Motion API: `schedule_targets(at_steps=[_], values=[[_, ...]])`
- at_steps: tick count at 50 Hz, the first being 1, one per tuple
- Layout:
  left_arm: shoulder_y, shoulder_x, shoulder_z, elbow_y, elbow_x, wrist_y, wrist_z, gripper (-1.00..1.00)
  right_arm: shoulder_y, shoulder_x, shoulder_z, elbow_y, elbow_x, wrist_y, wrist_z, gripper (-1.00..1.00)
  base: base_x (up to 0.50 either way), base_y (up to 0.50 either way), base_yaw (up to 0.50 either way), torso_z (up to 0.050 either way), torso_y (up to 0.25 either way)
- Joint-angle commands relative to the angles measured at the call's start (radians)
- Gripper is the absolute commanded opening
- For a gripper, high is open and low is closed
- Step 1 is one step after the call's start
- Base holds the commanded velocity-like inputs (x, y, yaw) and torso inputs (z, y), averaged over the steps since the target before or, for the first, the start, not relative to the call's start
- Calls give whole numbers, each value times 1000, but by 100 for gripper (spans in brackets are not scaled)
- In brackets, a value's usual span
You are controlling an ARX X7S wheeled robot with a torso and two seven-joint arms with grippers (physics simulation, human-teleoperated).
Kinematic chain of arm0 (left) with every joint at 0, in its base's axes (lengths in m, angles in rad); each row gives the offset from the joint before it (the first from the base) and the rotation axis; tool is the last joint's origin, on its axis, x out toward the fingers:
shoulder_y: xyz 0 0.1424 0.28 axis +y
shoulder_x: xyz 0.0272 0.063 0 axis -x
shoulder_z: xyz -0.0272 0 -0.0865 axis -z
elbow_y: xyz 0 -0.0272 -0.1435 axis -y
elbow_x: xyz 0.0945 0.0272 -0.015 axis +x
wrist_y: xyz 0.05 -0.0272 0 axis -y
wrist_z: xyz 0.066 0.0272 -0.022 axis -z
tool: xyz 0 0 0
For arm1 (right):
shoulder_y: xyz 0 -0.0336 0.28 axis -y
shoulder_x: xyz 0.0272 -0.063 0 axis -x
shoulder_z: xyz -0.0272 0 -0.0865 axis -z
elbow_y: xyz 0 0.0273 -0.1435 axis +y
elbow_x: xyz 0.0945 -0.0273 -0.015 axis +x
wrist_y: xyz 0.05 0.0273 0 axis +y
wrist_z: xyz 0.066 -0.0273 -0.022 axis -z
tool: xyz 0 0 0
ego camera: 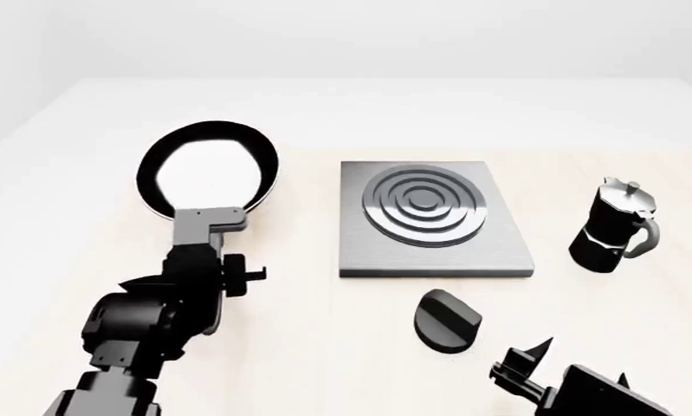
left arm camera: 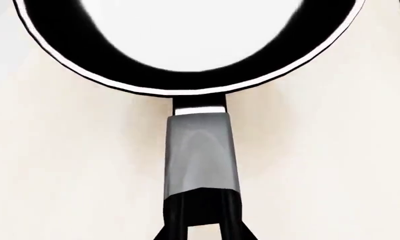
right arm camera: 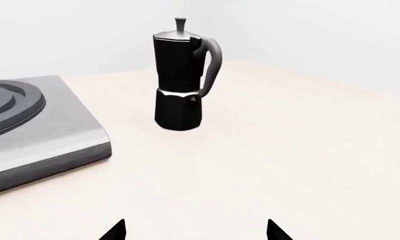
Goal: Turn on the stove and put the frying pan on it.
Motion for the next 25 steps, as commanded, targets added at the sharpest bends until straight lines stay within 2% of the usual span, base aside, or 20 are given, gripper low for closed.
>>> schedule_targets(at_steps=[1, 19, 25], values=[[-1, -45, 18, 253, 11, -68, 25, -100, 2, 3, -5, 7, 2, 2, 4, 100, 0, 0, 0, 0, 0], [-67, -71, 131, 344, -3, -133, 120, -100, 16, -5, -17, 28, -6, -13, 18, 100, 0, 0, 0, 0, 2], [-101, -41, 159, 331, -24, -139, 167, -100, 13, -5, -27, -1, -5, 9, 24, 100, 0, 0, 0, 0, 2]])
